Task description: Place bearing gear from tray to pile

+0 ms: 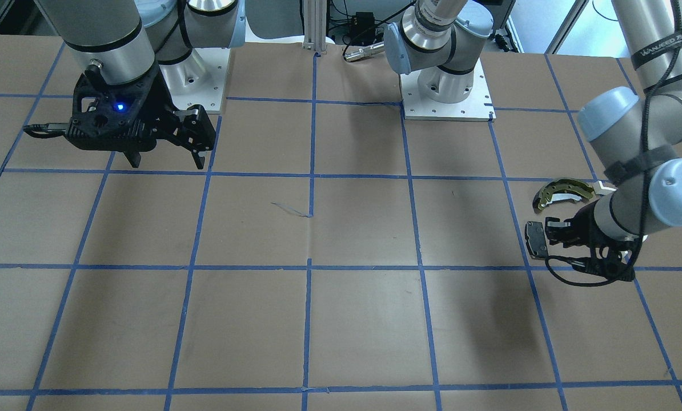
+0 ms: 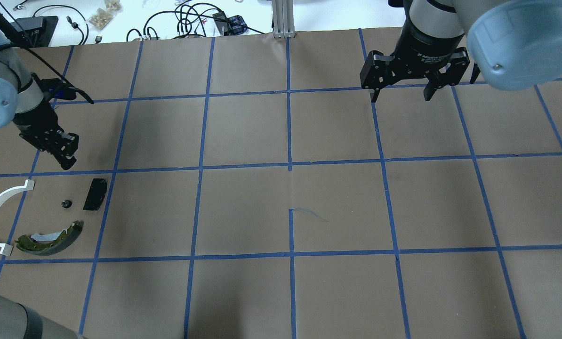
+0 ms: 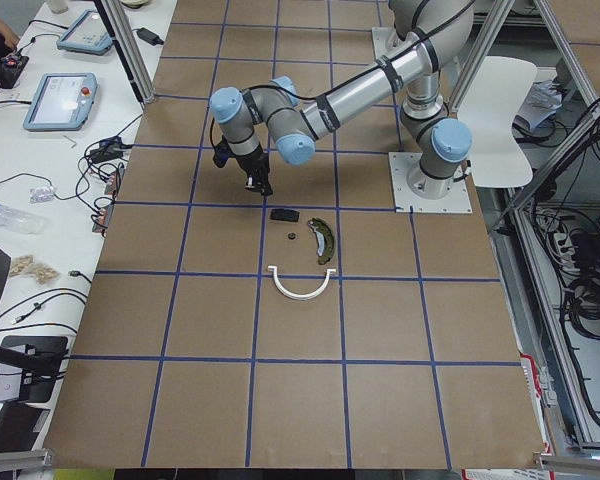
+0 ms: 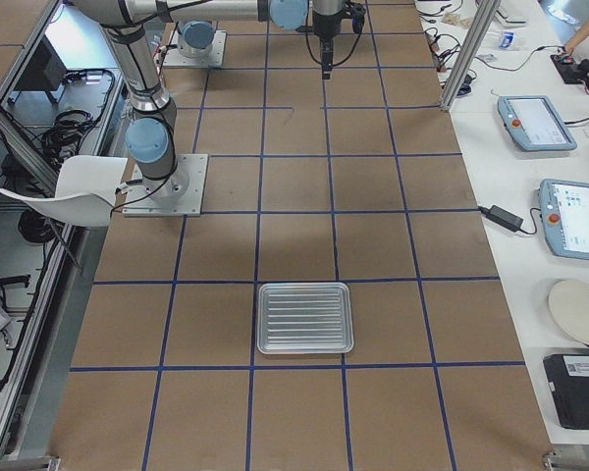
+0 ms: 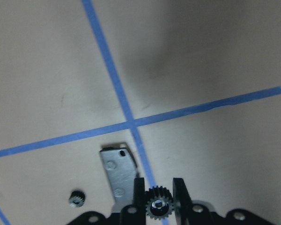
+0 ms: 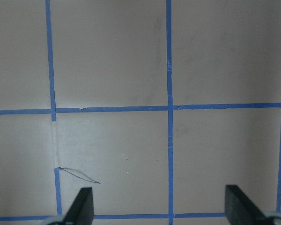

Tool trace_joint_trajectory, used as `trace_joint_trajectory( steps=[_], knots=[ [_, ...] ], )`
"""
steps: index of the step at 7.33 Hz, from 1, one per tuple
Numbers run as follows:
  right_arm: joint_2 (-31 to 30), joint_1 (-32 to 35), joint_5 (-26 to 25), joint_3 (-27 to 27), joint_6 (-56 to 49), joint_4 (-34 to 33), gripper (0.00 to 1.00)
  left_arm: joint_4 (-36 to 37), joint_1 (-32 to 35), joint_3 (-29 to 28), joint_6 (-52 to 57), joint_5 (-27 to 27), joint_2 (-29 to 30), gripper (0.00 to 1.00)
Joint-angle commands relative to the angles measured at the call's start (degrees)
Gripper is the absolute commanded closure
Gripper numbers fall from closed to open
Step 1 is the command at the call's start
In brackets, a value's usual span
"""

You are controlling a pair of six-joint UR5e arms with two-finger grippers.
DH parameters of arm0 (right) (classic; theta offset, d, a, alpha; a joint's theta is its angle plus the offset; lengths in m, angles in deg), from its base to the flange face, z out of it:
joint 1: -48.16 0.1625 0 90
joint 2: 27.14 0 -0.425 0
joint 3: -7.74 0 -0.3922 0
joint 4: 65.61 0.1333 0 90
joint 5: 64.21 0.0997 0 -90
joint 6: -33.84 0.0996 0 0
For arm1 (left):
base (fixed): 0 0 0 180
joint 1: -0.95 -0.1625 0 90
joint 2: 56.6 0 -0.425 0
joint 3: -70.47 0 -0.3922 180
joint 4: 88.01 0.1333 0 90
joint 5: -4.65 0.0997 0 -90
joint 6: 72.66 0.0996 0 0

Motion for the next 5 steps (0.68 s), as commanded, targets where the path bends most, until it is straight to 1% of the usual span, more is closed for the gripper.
trace_joint_trajectory(
  steps=[1, 3, 5],
  knots=[
    [0.0, 0.0, 0.0, 0.0, 0.0, -0.1, 0.0, 4.6, -5.5, 3.5, 2.7, -0.1, 1.8, 1.0],
    [0.0, 0.0, 0.0, 0.0, -0.1, -0.1, 0.0, 17.9, -6.7, 10.4, 5.0, 0.3, 3.0, 1.0],
    [0.0, -0.1, 0.0, 0.0, 0.0, -0.1, 0.0, 18.8, -6.9, 12.3, 5.0, 0.4, 2.9, 1.0]
  ],
)
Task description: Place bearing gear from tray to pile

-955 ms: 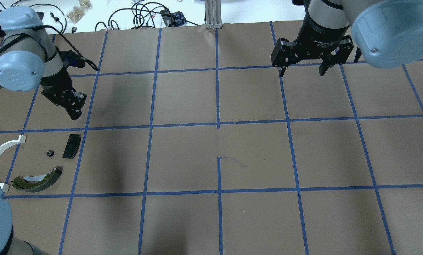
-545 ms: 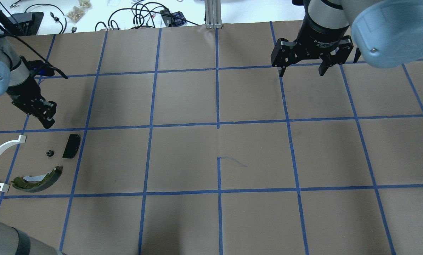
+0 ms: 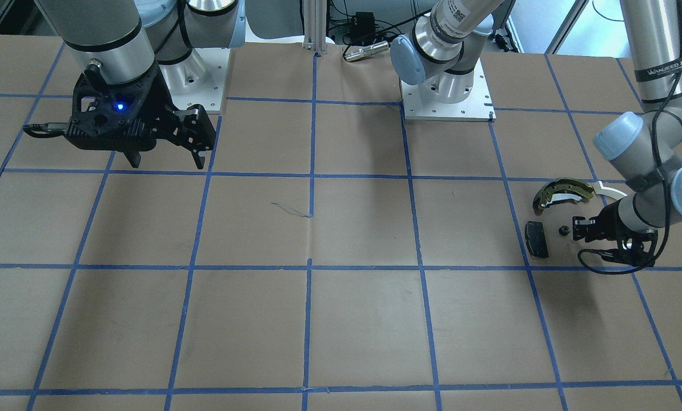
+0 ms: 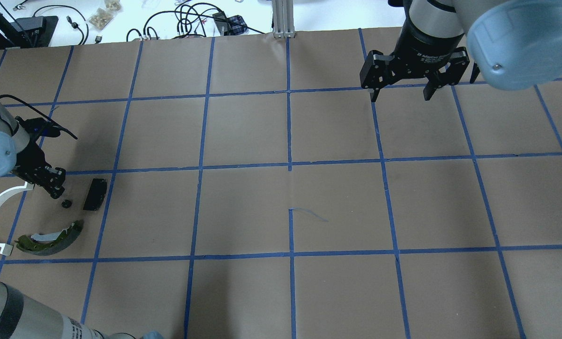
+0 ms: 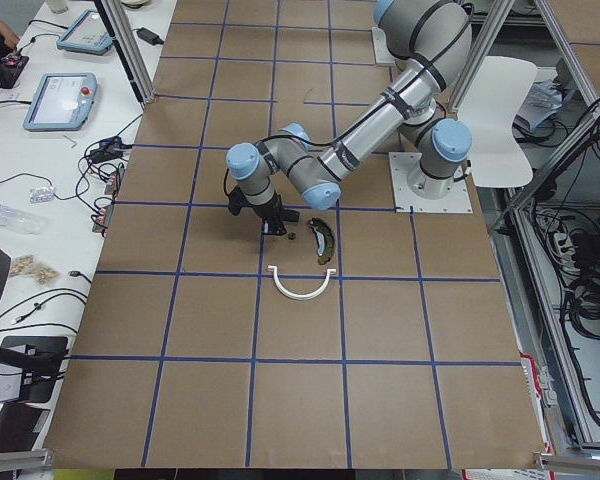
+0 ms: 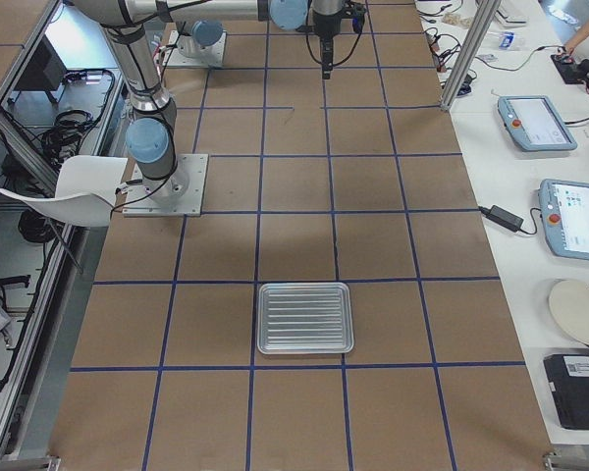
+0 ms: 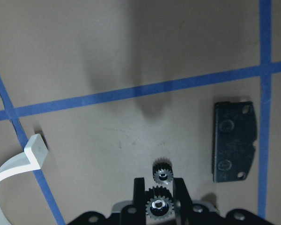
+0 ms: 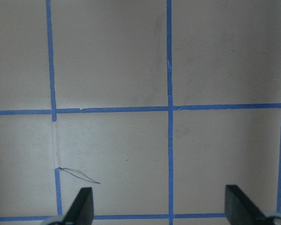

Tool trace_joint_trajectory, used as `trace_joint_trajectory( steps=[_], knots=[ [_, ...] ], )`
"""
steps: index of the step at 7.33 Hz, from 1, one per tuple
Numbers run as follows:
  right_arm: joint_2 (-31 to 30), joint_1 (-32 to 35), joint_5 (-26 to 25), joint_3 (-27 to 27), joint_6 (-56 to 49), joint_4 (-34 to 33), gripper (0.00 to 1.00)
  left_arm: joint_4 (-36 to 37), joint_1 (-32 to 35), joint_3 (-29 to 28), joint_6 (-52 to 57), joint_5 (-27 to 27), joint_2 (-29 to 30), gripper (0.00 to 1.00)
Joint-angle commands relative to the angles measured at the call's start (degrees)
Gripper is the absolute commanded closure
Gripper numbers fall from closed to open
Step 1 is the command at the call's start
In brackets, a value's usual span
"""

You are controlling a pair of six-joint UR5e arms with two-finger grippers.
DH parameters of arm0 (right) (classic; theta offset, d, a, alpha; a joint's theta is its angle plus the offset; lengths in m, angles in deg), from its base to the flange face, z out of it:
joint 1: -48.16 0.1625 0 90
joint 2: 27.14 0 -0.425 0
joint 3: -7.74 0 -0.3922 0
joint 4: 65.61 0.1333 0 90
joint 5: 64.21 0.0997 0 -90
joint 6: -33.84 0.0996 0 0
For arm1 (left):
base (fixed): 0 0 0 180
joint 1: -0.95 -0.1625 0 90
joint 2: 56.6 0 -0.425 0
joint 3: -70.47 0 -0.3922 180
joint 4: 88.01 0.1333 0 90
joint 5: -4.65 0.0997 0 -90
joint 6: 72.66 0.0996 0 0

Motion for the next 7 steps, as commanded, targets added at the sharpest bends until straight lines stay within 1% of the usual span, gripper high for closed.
trace_joint_trajectory(
  steps=[1, 7],
  knots=[
    [0.1, -0.1, 0.0, 0.0, -0.1, 0.0, 0.0, 0.3, -0.1, 1.3, 0.2, 0.1, -0.7, 1.0],
    [0.0, -0.2, 0.2, -0.2, 0.1, -0.1, 0.0, 0.3, -2.3, 1.4, 2.5, 0.3, -0.5, 1.0]
  ],
)
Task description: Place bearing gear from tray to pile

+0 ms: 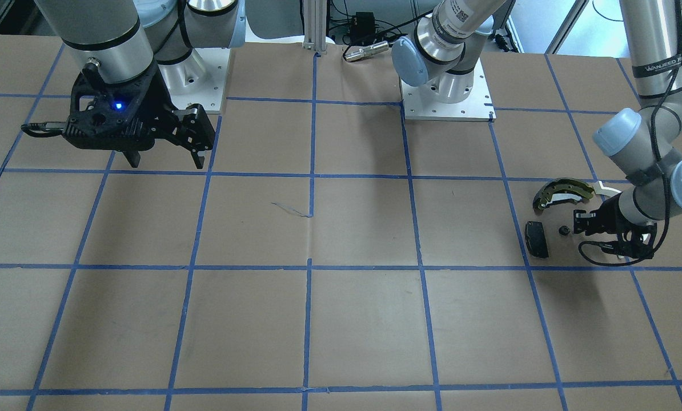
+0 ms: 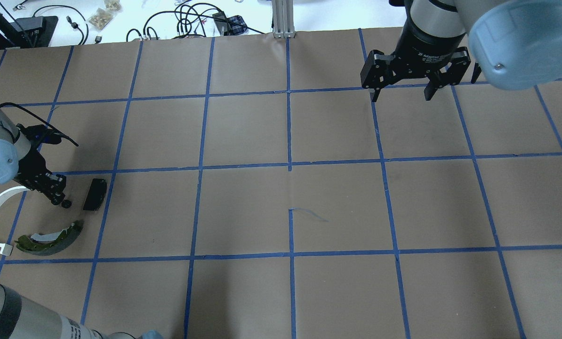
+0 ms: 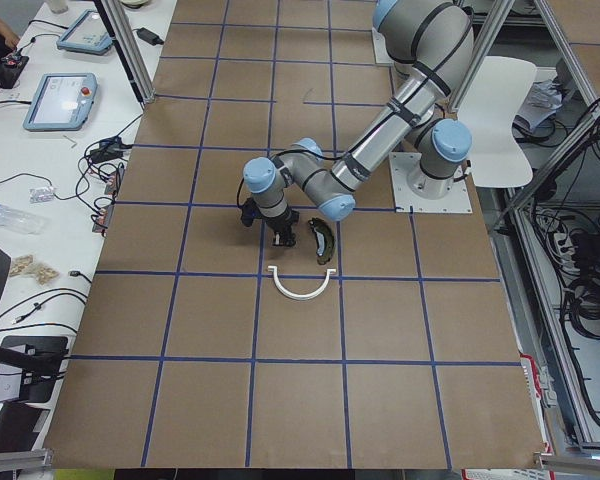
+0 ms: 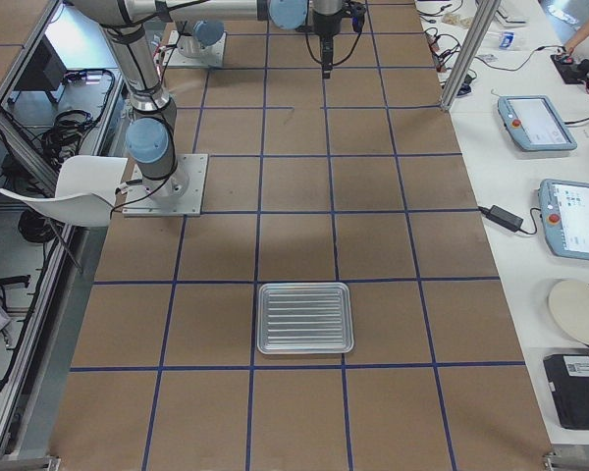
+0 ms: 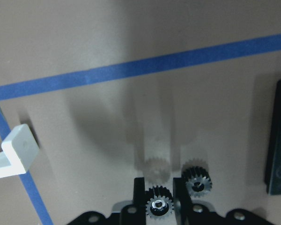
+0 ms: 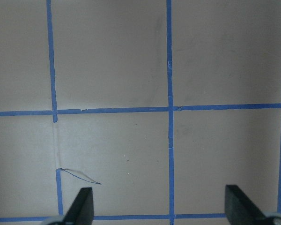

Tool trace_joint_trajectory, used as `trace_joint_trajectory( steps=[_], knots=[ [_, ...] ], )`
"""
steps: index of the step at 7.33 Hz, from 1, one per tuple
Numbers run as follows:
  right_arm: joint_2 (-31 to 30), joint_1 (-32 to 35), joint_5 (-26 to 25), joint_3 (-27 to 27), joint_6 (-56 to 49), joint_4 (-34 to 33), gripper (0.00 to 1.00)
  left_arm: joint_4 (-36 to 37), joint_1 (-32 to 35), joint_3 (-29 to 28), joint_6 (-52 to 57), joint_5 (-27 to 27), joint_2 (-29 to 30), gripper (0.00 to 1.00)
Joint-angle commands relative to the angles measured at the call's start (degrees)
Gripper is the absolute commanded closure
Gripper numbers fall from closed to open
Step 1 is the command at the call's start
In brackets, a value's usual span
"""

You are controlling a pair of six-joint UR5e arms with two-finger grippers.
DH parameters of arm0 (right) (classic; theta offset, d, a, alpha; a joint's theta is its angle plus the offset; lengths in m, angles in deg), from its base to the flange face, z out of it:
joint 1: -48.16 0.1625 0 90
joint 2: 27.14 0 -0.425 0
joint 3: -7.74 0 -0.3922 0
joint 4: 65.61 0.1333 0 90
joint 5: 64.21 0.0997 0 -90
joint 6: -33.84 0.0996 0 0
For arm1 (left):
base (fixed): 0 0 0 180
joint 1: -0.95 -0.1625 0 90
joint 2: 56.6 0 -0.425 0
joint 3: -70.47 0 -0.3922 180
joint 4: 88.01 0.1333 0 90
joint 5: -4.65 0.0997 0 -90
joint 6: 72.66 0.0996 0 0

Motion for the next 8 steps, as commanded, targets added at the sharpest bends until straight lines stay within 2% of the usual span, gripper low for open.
trace_joint_trajectory(
  steps=[1, 2, 3, 4, 5, 6, 8],
  knots=[
    [0.0, -0.1, -0.1, 0.1, 0.0, 0.0, 0.0, -0.2, -0.1, 0.1, 0.2, -0.2, 0.1, 1.0],
    [0.0, -0.5, 0.0, 0.1, 0.0, 0.1, 0.0, 0.2, -0.1, 0.8, 0.1, -0.2, 0.0, 0.84],
    [0.0, -0.5, 0.0, 0.1, 0.0, 0.1, 0.0, 0.3, 0.0, 1.2, 0.0, -0.2, -0.3, 0.75],
    [0.0, -0.5, -0.2, 0.1, -0.1, 0.2, 0.0, 0.3, 0.2, 1.2, -0.1, -0.2, -0.3, 0.56],
    [0.0, -0.5, -0.1, 0.1, -0.1, 0.1, 0.0, 0.3, 0.2, 1.0, -0.1, -0.1, -0.1, 0.15],
    [0.0, -0.5, -0.1, 0.1, -0.1, 0.1, 0.0, 0.4, 0.2, 0.7, -0.1, -0.1, -0.1, 0.0],
    [0.0, -0.5, 0.0, 0.1, -0.1, 0.1, 0.0, 0.0, 0.6, -1.2, 0.0, -0.3, -1.2, 0.0]
  ],
)
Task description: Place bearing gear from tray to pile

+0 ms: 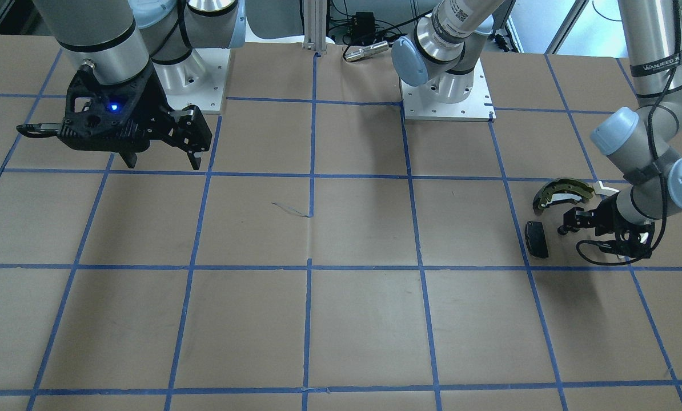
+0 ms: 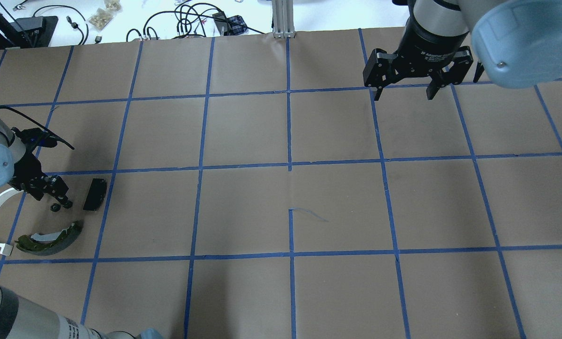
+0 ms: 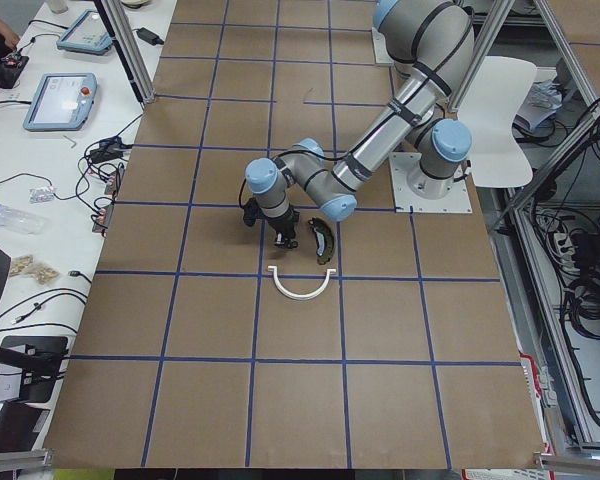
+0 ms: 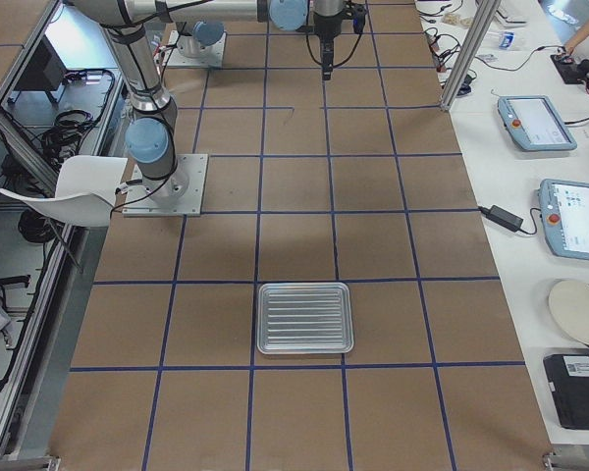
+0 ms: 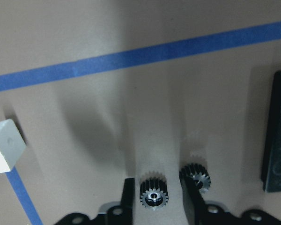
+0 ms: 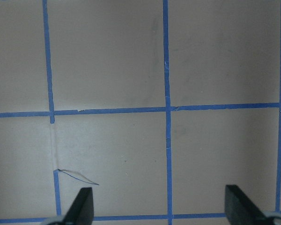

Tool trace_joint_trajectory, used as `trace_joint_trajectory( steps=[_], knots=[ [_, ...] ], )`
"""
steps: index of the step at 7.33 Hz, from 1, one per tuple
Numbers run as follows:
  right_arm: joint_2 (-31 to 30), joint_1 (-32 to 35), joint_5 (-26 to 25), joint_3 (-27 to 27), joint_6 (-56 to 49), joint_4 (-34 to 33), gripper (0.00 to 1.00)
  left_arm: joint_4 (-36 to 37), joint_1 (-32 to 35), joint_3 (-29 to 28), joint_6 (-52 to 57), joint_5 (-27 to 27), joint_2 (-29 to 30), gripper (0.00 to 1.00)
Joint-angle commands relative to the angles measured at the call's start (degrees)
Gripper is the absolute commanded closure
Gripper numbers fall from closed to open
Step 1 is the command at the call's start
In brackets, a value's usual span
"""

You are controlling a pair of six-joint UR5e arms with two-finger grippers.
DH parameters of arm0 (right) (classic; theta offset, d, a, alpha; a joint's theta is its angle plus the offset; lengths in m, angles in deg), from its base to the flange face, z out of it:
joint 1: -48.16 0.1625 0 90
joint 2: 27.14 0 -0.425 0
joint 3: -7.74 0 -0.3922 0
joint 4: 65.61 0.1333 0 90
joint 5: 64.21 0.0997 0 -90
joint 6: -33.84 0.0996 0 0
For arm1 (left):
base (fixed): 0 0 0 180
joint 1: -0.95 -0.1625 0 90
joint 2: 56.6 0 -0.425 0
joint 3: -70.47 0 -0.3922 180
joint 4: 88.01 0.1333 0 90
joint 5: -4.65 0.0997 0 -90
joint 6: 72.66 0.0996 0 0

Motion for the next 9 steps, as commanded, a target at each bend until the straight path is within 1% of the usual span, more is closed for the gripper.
trace_joint_trajectory(
  steps=[1, 2, 3, 4, 5, 6, 7, 8, 9],
  knots=[
    [0.0, 0.0, 0.1, 0.0, 0.0, 0.0, 0.0, -2.9, 0.5, -4.8, 0.1, -0.2, -1.3, 0.0],
    [0.0, 0.0, 0.1, 0.1, 0.0, 0.0, 0.0, -8.6, 1.2, -9.7, -0.3, -0.8, -2.1, 0.0],
    [0.0, 0.0, 0.1, 0.0, 0.0, 0.0, 0.0, -14.8, 3.3, -14.3, -1.0, -1.3, -2.7, 0.0],
    [0.0, 0.0, 0.1, 0.0, 0.0, 0.0, 0.0, -17.8, 6.3, -16.2, -4.9, -1.3, -4.2, 0.0],
    [0.0, 0.0, 0.1, 0.0, 0.0, 0.0, 0.0, -19.7, 9.7, -16.6, -9.7, -4.4, -6.1, 0.0],
    [0.0, 0.0, 0.1, -0.1, 0.0, 0.0, 0.0, -20.8, 13.0, -16.9, -13.0, -6.3, -7.5, 0.0],
    [0.0, 0.0, 0.1, -0.1, 0.0, 0.0, 0.0, -23.4, 16.6, -17.0, -15.4, -6.4, -9.5, 0.0],
    [0.0, -0.1, 0.1, -0.2, 0.0, 0.0, 0.0, -26.5, 19.3, -17.1, -21.9, -6.8, -12.0, 0.0],
    [0.0, -0.1, 0.0, -0.2, 0.0, 0.2, 0.0, -28.1, 22.6, -17.1, -27.6, -10.3, -14.4, 0.0]
  ],
)
